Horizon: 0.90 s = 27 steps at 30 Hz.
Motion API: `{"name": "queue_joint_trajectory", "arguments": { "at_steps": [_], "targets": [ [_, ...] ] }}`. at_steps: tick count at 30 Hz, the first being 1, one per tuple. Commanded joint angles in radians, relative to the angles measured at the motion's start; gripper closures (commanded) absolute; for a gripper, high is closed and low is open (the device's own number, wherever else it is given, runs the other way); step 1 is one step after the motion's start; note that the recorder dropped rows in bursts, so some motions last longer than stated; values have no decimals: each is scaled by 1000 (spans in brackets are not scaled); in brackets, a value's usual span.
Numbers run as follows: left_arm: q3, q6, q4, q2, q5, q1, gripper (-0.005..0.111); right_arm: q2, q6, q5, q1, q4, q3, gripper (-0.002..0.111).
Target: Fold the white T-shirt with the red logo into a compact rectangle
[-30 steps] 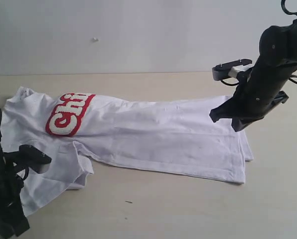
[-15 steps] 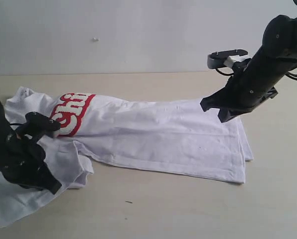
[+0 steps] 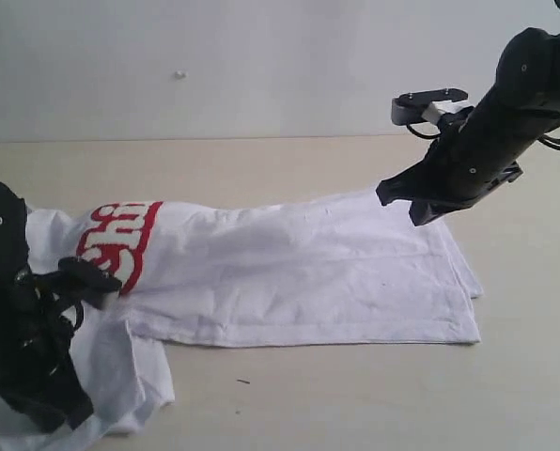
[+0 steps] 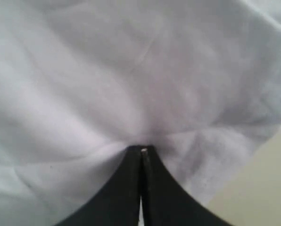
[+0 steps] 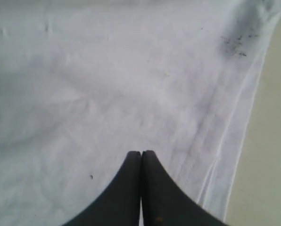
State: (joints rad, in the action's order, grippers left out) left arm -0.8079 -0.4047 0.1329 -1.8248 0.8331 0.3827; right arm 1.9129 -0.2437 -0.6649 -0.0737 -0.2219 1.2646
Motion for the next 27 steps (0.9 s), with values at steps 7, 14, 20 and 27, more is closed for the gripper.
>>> {"name": "queue_joint_trajectory", "arguments": {
  "at_steps": [7,14,20,27],
  "targets": [
    [40,-91,-2,188,-65,-8,107,-10,-256,3,-20,-306,-1,108],
    [21,87,14,321,-472,-120,107,55,-318,-38,-182,-407,81,108],
    [-51,85,84,99,-481,-200,107,248,-200,-37,-256,-404,281,108],
    [-191,86,84,-133,-481,-236,107,387,-8,-15,-240,-145,408,108]
  ]
}}
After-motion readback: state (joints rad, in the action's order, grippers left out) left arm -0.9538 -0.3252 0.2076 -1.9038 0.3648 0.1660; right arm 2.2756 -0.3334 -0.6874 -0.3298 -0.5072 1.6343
